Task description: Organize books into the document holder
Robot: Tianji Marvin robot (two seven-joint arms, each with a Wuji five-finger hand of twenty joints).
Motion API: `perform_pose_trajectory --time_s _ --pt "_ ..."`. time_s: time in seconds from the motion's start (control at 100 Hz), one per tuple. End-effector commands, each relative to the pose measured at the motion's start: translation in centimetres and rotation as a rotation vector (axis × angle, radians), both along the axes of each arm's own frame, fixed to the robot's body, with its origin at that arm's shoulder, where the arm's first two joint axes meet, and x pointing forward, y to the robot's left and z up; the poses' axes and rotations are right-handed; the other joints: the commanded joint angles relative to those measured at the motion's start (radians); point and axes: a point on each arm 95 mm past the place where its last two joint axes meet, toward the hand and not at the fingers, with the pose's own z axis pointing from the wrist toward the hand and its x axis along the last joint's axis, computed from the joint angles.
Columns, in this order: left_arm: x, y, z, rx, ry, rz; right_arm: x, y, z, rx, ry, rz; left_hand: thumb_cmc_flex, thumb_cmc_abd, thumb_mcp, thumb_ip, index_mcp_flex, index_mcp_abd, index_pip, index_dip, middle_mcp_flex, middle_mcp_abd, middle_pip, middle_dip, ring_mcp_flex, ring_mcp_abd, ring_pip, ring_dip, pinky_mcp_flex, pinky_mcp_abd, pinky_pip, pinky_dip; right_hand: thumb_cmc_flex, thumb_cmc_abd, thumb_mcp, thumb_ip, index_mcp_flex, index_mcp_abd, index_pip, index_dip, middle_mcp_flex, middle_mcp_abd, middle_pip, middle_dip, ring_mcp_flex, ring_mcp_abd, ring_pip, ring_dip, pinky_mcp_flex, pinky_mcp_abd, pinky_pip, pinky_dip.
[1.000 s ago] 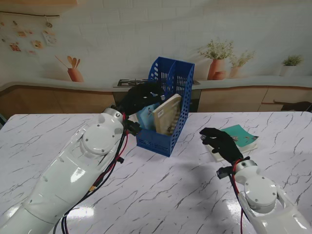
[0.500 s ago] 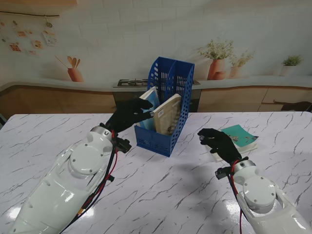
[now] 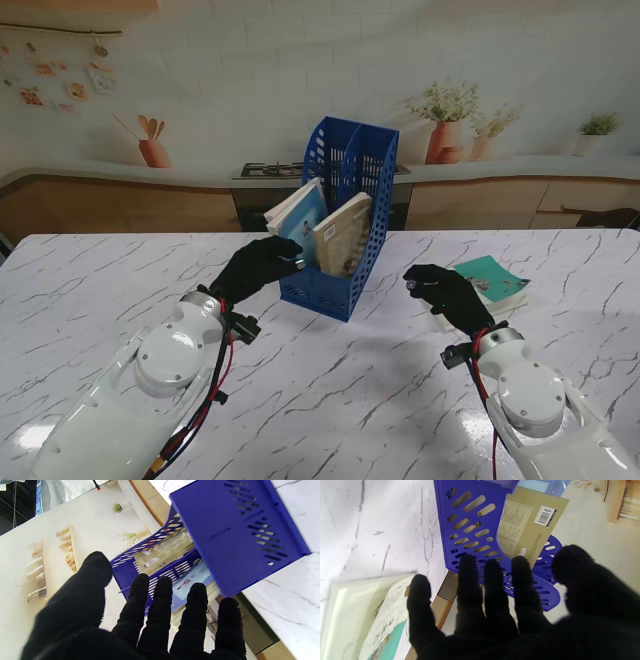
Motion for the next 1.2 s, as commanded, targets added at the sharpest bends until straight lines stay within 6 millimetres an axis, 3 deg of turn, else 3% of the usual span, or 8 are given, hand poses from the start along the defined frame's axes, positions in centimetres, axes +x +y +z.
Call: perform_pose_trajectory --time_s 0.0,0.21,0.37,0.51,0.75,0.96,0.99,1.19 --pt "-0.3 0.2 -1.5 -0.009 0.037 -0.023 -0.2 0.1 0.3 -0.012 -0.006 -0.002 0.013 -0.014 -0.002 0.027 -0.004 -0.048 0.010 0.014 0.006 -0.020 0.016 0.009 0.021 -0.036 0.028 0.013 -0.004 0.013 0.022 0.016 -0.010 0.014 -0.025 0.025 0.011 -0.024 0.011 0.022 -0.007 -0.037 -0.006 -0.009 -0.012 -0.038 0.001 -0.011 -0.018 -0.179 -0.015 -0.010" --pt "-0.6 1.0 -2.9 -0.005 0.079 -0.017 0.8 -1.5 2.3 -0.168 -0.027 -0.021 0.016 -0.015 -0.004 0.027 -0.001 -0.054 0.014 0.016 -0.004 -0.019 0.007 0.007 0.010 -0.033 0.021 0.012 -0.017 0.011 0.011 0.011 -0.004 0.019 -0.058 0.027 0.009 -0.023 -0.026 -0.005 0.005 -0.070 -0.091 -0.077 -0.059 -0.067 -0.110 -0.077 -0.072 -0.193 -0.113 -0.064" --pt "-0.8 1.6 -3.5 0.002 0.099 -0.011 2.2 -2.6 3.8 -0.333 -0.006 -0.007 0.017 -0.013 -0.003 0.027 -0.004 -0.053 0.015 0.017 -0.006 -0.018 0.004 0.005 0.008 -0.033 0.019 0.013 -0.021 0.008 0.007 0.008 -0.011 0.046 -0.089 0.026 -0.012 -0.014 -0.064 -0.049 -0.025 -0.084 -0.181 -0.146 -0.180 -0.122 -0.219 -0.193 -0.148 -0.256 -0.241 -0.199" --pt "-1.0 2.0 -3.8 0.007 0.111 -0.008 3.2 -3.1 4.5 -0.417 0.039 0.011 0.018 -0.013 -0.002 0.028 -0.002 -0.054 0.015 0.017 -0.006 -0.018 0.002 0.003 0.007 -0.031 0.018 0.013 -0.022 0.009 0.005 0.007 -0.005 0.071 -0.129 0.029 -0.021 -0.022 -0.070 -0.063 -0.035 -0.101 -0.210 -0.176 -0.229 -0.150 -0.232 -0.232 -0.175 -0.276 -0.281 -0.263" --pt "-1.3 2.2 -4.2 0.021 0.124 -0.005 6.2 -4.5 3.7 -0.521 0.080 -0.001 0.018 -0.010 -0.003 0.027 -0.002 -0.053 0.017 0.017 -0.006 -0.018 0.002 0.003 0.008 -0.032 0.018 0.014 -0.022 0.008 0.005 0.006 -0.003 0.076 -0.114 0.032 -0.015 -0.026 -0.060 -0.070 -0.033 -0.105 -0.202 -0.193 -0.248 -0.173 -0.203 -0.259 -0.182 -0.309 -0.289 -0.320" --pt "-1.3 2.1 -4.7 0.027 0.147 -0.004 8.1 -5.9 2.6 -0.614 0.139 -0.003 0.020 -0.005 -0.003 0.028 0.001 -0.053 0.020 0.018 -0.005 -0.017 0.003 0.003 0.010 -0.034 0.020 0.016 -0.022 0.005 0.005 0.006 -0.014 0.099 -0.107 0.030 -0.049 0.006 -0.077 -0.088 -0.092 -0.081 -0.214 -0.235 -0.303 -0.179 -0.192 -0.293 -0.197 -0.426 -0.283 -0.416" --pt "-1.2 2.1 -4.8 0.026 0.149 -0.004 8.3 -6.2 2.3 -0.623 0.154 -0.007 0.021 -0.004 -0.003 0.028 0.001 -0.051 0.021 0.019 -0.005 -0.016 0.004 0.003 0.010 -0.034 0.021 0.016 -0.022 0.004 0.007 0.006 -0.005 0.103 -0.121 0.033 -0.055 0.015 -0.085 -0.096 -0.110 -0.075 -0.208 -0.270 -0.316 -0.177 -0.188 -0.304 -0.206 -0.450 -0.254 -0.475" --pt "-1.3 2.0 -4.9 0.030 0.161 -0.011 9.1 -7.9 0.5 -0.693 0.246 -0.060 0.024 -0.003 -0.002 0.028 0.001 -0.053 0.025 0.020 -0.008 -0.015 0.005 0.003 0.010 -0.033 0.023 0.018 -0.024 0.002 0.008 0.007 -0.008 0.122 -0.123 0.034 -0.095 0.061 -0.114 -0.110 -0.181 -0.035 -0.222 -0.300 -0.345 -0.156 -0.204 -0.311 -0.214 -0.546 -0.221 -0.487"
